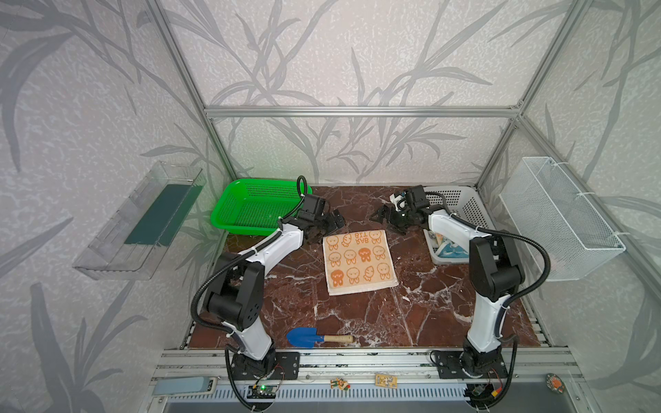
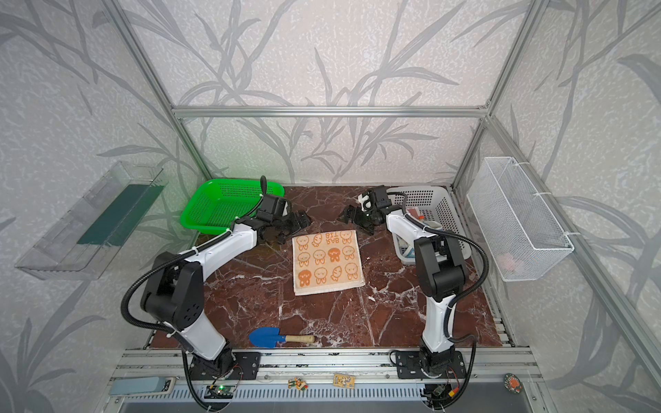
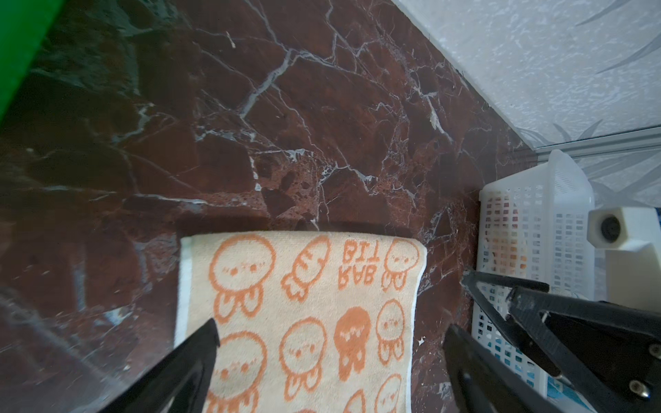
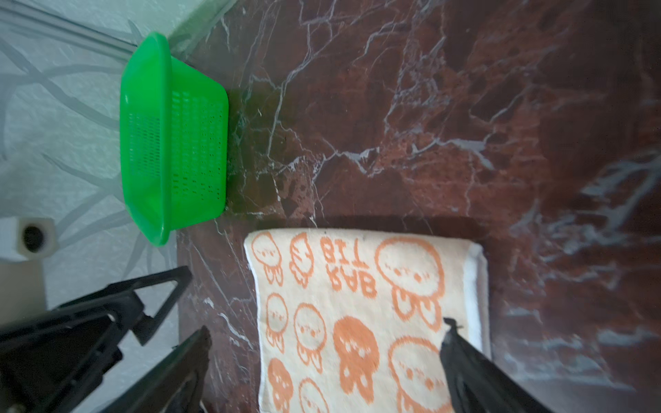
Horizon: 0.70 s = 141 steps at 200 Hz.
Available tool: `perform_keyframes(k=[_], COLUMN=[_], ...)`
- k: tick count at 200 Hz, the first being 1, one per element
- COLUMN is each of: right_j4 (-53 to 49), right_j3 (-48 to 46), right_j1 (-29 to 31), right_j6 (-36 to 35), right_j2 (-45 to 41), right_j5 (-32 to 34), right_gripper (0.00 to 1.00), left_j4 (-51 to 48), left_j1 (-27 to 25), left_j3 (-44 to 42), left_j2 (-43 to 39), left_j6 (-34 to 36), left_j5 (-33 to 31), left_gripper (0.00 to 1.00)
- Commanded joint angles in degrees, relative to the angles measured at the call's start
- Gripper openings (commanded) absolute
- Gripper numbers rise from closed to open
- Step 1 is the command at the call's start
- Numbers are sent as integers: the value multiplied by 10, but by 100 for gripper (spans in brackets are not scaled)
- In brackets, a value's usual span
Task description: Fold and stack the towels
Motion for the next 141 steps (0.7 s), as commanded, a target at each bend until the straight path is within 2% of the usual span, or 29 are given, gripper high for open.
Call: perform_keyframes(k=[1,34,85,141], right_j4=[43,65,49,4], right_j3=[34,59,51,-28], right_j1=[3,0,-13,-46], right_j6=[60,81,60,-1], right_j2=[39,92,133,103], right_j5=[-52,-73,-67,-25], right_gripper=[99,99,99,99], left_j4=[31,41,19,10], left_j1=[-1,5,9,-6], left_j3=[20,37,54,40], left_j2=[40,98,162,178], left_j6=[-30,-24,5,32], left_j5=[23,23,9,6], left_gripper=[99,99,99,99])
